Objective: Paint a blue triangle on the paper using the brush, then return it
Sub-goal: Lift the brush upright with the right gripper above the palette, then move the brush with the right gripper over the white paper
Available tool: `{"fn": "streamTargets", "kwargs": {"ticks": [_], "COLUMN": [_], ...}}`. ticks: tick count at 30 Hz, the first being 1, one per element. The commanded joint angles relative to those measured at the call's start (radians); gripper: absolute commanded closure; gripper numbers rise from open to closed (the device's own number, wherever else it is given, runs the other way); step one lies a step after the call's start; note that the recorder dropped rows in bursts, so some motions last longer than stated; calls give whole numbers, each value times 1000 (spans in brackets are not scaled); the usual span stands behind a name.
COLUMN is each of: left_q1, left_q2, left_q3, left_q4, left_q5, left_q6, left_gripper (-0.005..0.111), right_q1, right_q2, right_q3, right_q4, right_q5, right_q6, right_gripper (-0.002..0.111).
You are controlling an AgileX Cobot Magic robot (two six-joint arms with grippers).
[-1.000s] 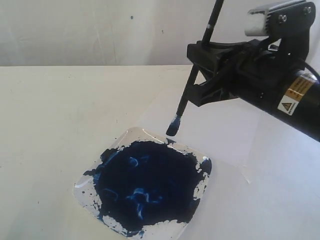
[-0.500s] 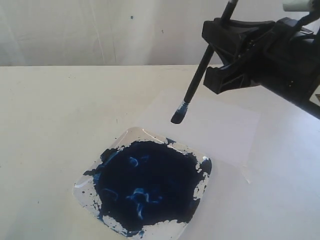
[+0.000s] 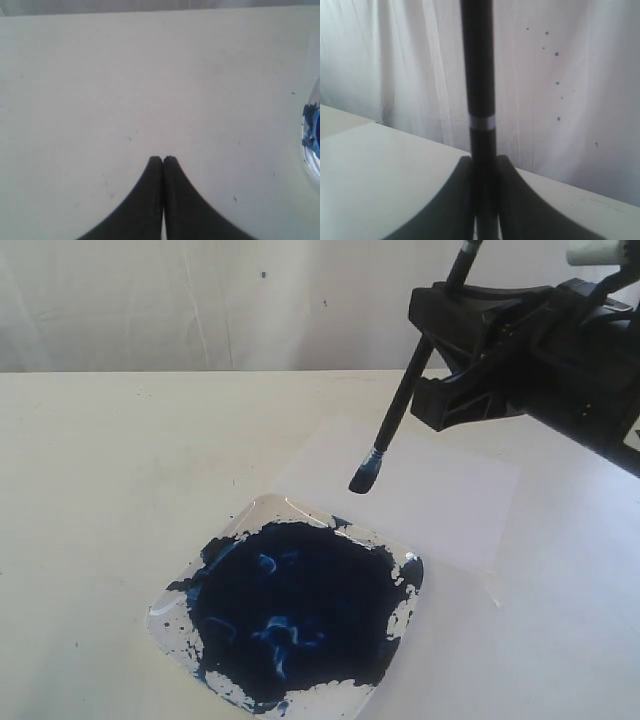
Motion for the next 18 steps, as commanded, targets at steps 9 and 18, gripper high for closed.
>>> {"fn": "streamTargets", "kwargs": {"ticks": [9, 18], "left_q1": [-6, -6], "left_q2": [4, 4], "left_q3": [2, 2], "left_q4": [0, -9], "left_q5": [-422, -628], "left_q6": [-7, -92], "left_gripper": [107, 107], "right_q1": [-8, -8], "right_q2": [-9, -9], "right_q3": [-7, -7], "right_q4": [3, 3], "right_q5": [14, 14], "right_q6": [-11, -9], "right_gripper": [108, 108]}}
